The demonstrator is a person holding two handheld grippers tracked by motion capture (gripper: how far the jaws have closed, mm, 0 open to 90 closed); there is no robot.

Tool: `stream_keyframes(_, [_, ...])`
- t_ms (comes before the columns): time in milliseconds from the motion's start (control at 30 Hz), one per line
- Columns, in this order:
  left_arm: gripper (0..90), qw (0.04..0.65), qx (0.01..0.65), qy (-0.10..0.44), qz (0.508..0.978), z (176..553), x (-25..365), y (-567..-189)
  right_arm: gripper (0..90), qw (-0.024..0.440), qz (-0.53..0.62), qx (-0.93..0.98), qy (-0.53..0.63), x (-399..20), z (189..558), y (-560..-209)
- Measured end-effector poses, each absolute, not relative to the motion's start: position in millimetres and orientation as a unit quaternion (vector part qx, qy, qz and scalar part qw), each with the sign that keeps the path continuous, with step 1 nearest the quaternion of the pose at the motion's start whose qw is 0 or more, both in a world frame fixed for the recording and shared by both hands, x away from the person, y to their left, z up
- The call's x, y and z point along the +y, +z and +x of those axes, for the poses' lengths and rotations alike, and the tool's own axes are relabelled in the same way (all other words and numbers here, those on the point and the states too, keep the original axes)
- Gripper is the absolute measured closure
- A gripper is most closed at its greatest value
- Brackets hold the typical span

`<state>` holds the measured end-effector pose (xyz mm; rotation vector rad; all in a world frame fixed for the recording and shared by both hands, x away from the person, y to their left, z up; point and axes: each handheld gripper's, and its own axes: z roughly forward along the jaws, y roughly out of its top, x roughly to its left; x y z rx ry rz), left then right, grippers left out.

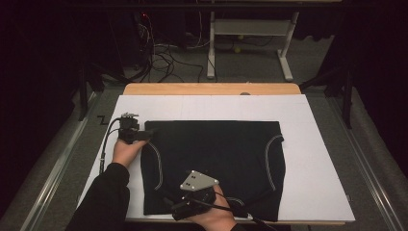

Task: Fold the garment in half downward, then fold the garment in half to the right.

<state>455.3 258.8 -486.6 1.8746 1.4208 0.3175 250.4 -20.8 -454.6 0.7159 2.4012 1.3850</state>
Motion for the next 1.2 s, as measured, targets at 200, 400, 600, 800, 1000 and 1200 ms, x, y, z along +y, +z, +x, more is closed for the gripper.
stream_keyframes(200, [14.0, 0.343, 0.538, 0.16, 0.753, 452, 248, -487, 0.5, 0.141, 0.242, 0.839, 0.466, -13, 246, -460])
stream_keyframes(400, [26.9, 0.345, 0.551, 0.17, 0.74, 450, 249, -487, 0.5, 0.138, 0.243, 0.847, 0.452, -10, 249, -463])
stream_keyframes(600, [49.9, 0.37, 0.538, 0.151, 0.742, 449, 253, -487, 1.0, 0.136, 0.245, 0.849, 0.448, -5, 249, -464])
stream_keyframes(800, [70.8, 0.394, 0.537, 0.116, 0.737, 447, 259, -488, 2.1, 0.128, 0.233, 0.857, 0.441, 5, 247, -467])
stream_keyframes(1000, [75.1, 0.409, 0.531, 0.105, 0.734, 444, 262, -488, 8.6, 0.112, 0.233, 0.865, 0.43, 19, 245, -468])
stream_keyframes(1200, [74.9, 0.418, 0.531, 0.109, 0.729, 442, 263, -488, 14.0, 0.109, 0.24, 0.879, 0.397, 37, 249, -473])
